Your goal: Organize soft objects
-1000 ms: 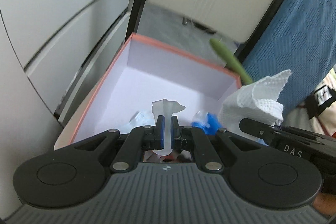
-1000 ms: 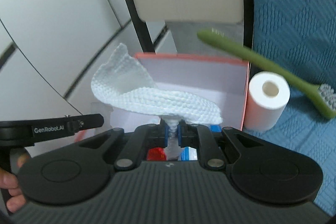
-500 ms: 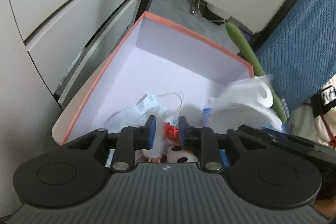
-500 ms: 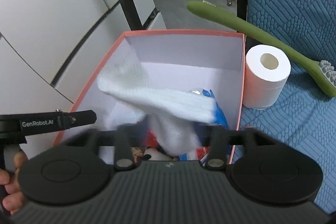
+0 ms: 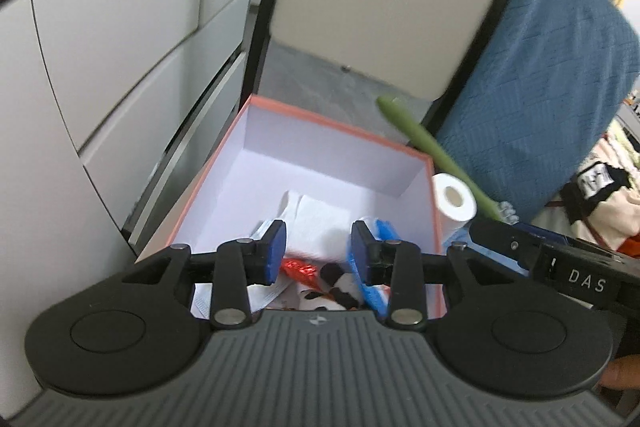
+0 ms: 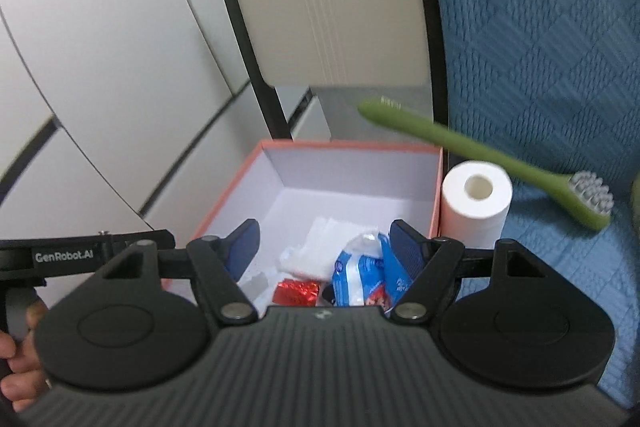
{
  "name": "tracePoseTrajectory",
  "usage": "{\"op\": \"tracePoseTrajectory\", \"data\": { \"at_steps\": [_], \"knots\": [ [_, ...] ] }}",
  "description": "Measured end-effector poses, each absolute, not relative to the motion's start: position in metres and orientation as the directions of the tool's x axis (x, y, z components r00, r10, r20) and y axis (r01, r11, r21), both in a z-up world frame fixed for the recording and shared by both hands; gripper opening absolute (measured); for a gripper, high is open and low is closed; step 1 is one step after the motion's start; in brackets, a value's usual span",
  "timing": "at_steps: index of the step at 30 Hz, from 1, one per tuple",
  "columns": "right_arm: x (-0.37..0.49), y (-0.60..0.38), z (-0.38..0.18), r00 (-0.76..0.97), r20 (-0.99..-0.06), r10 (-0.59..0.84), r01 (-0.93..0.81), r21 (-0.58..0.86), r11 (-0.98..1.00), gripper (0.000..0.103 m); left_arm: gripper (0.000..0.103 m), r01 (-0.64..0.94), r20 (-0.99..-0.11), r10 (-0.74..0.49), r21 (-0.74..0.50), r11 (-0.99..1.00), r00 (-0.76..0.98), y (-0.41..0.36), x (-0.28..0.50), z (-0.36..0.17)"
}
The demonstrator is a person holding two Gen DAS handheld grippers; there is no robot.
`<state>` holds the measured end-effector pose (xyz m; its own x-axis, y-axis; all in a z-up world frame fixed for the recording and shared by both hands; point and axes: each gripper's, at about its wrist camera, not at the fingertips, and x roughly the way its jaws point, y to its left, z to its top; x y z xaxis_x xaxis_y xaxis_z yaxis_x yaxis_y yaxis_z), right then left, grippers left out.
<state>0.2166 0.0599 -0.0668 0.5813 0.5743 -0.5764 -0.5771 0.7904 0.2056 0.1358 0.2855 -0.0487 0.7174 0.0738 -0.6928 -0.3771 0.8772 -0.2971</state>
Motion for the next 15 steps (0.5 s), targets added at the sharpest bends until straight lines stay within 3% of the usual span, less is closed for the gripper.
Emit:
{"op": "tracePoseTrajectory", "data": {
  "at_steps": [4, 15],
  "knots": [
    [0.203, 0.042, -0.048, 0.610, -0.536, 0.584, -0.584, 0.194, 0.788, 0.074, 0.041, -0.377, -0.680, 0.123, -0.239, 0.895, 0.722, 0.266, 0.121, -0.023],
    [0.167, -0.003, -0.021, 0.629, -0.475, 0.616, -0.610, 0.191, 0.769, 0.074, 0.041, -0.343, -0.621, 0.129, -0.239, 0.908, 0.773, 0.214, 0.084, 0.015]
  ]
}}
